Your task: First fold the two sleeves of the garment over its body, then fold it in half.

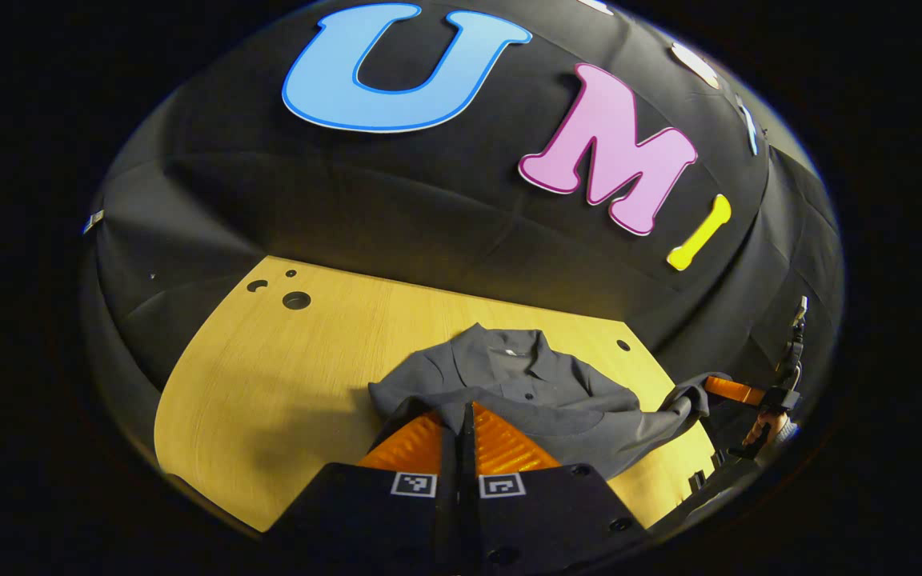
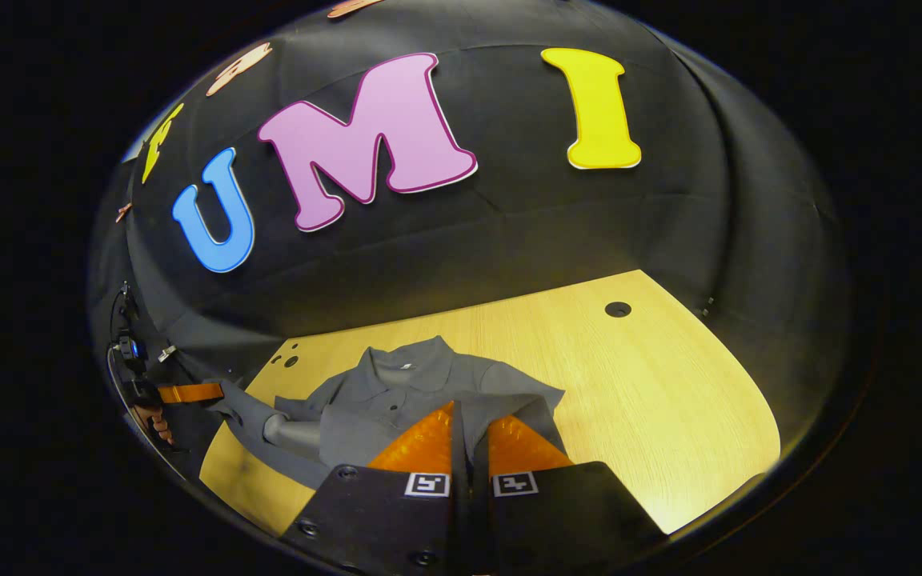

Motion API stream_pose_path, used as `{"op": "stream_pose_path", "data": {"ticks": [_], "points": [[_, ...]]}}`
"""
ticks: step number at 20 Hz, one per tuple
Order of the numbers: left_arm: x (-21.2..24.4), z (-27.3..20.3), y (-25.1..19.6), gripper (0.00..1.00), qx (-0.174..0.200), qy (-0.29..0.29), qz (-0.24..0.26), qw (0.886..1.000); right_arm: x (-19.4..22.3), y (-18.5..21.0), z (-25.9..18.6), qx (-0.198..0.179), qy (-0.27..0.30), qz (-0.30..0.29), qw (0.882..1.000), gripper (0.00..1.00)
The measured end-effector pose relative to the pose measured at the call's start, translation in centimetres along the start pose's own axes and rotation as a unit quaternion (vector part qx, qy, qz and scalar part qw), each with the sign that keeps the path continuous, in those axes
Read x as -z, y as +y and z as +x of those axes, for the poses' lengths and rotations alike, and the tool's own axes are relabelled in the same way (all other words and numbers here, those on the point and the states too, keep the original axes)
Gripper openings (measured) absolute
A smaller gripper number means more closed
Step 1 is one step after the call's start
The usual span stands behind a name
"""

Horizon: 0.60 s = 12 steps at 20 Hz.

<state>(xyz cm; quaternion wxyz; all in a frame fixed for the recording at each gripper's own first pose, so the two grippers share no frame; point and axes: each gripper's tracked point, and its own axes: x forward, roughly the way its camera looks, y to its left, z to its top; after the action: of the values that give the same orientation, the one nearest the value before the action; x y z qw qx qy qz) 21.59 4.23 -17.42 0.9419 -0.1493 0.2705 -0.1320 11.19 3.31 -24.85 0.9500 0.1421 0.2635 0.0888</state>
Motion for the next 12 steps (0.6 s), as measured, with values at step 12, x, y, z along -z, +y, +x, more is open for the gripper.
{"op": "stream_pose_path", "data": {"ticks": [12], "points": [[-1.6, 10.4, 3.5, 0.02, -0.048, -0.009, -0.008, 0.999, -0.2, -2.7, 12.9, 0.0, 0.018, 0.003, 1.0, 0.05]]}}
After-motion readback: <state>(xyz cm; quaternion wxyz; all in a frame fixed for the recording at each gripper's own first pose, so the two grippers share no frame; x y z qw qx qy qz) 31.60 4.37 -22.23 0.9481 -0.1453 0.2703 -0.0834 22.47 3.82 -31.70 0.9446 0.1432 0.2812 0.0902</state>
